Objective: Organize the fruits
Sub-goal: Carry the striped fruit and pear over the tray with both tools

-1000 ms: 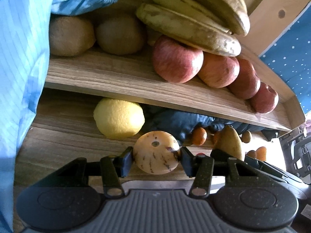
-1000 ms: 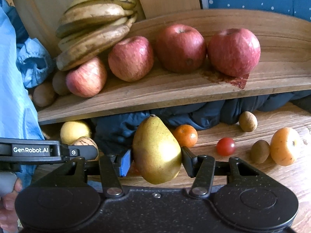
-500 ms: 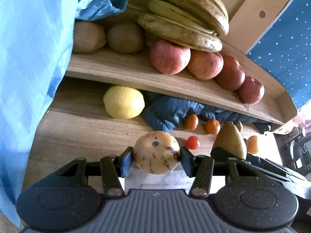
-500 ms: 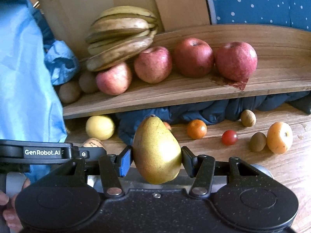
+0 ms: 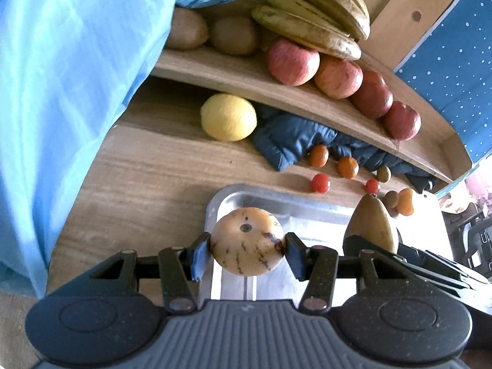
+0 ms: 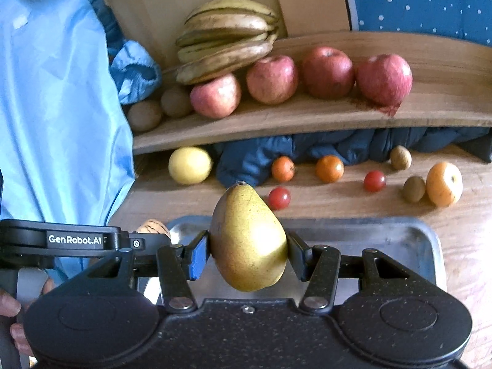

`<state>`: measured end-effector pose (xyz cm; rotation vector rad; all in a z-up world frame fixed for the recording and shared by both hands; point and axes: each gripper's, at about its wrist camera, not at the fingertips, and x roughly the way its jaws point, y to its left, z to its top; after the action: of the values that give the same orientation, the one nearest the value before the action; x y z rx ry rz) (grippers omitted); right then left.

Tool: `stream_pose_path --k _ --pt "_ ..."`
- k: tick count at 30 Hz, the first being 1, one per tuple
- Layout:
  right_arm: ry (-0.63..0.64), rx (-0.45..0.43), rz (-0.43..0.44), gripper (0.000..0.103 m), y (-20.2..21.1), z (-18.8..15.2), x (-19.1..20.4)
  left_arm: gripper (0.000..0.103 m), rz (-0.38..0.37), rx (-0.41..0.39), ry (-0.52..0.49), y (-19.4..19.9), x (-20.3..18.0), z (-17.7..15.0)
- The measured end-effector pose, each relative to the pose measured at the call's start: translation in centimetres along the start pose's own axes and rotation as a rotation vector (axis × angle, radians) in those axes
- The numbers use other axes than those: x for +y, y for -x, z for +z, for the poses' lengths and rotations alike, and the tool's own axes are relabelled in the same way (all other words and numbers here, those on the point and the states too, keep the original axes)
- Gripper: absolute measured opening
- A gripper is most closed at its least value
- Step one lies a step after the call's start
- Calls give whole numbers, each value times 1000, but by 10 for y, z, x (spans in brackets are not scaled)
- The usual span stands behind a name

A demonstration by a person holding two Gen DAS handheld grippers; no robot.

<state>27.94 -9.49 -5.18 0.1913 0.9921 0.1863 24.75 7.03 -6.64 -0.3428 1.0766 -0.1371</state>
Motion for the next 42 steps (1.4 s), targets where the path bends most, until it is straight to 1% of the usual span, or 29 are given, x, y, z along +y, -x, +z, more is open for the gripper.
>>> stream_pose_path --k 8,16,21,27,37,42 --pt "30 37 41 55 7 -19 -2 55 24 7 36 9 -4 -23" --pt "45 84 57 55 18 -45 -15 56 32 28 62 15 -14 -48" --pt "52 109 64 55 23 -55 -20 56 39 23 78 18 -15 -55" --pt "62 131 77 55 27 -65 -22 56 46 37 86 18 -18 -65" --pt "99 170 53 55 28 -80 -22 56 54 53 88 17 -20 -78" --pt "116 167 52 55 30 -82 -21 56 52 52 92 18 -19 -82"
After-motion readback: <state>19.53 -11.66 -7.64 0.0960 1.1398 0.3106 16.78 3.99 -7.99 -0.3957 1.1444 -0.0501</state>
